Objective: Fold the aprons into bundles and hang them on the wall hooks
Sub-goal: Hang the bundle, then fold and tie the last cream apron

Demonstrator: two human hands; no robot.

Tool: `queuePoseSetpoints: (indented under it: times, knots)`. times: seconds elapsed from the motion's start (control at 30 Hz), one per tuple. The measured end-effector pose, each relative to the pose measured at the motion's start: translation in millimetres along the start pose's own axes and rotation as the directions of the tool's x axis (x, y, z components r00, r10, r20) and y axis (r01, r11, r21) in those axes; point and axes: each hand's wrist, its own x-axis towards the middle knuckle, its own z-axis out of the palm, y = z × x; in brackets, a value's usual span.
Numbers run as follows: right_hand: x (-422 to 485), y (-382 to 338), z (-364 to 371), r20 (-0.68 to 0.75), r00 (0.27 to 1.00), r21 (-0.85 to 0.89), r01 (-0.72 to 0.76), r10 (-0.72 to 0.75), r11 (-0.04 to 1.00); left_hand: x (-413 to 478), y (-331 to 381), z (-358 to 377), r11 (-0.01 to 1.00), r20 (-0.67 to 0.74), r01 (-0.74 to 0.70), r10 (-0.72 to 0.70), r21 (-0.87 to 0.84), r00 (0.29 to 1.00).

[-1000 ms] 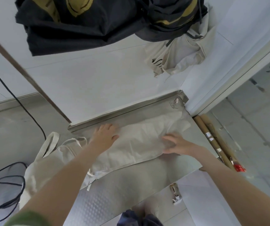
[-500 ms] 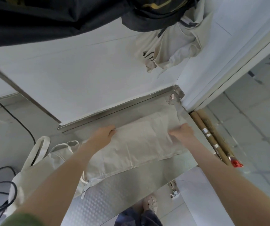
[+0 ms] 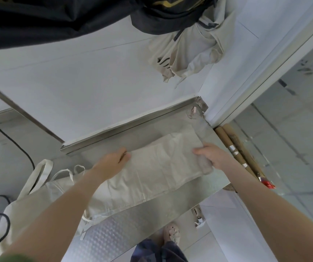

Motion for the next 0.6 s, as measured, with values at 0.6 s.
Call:
queuePoseSetpoints:
  times: [0.6]
  knots:
    - [69.0,-29.7,34.7,-0.081,0.965,-0.549,0.165,-0.248,0.819,0.3,-23.2,-7.0,0.933,-0.134,0.236,-0.206,0.272,0.969]
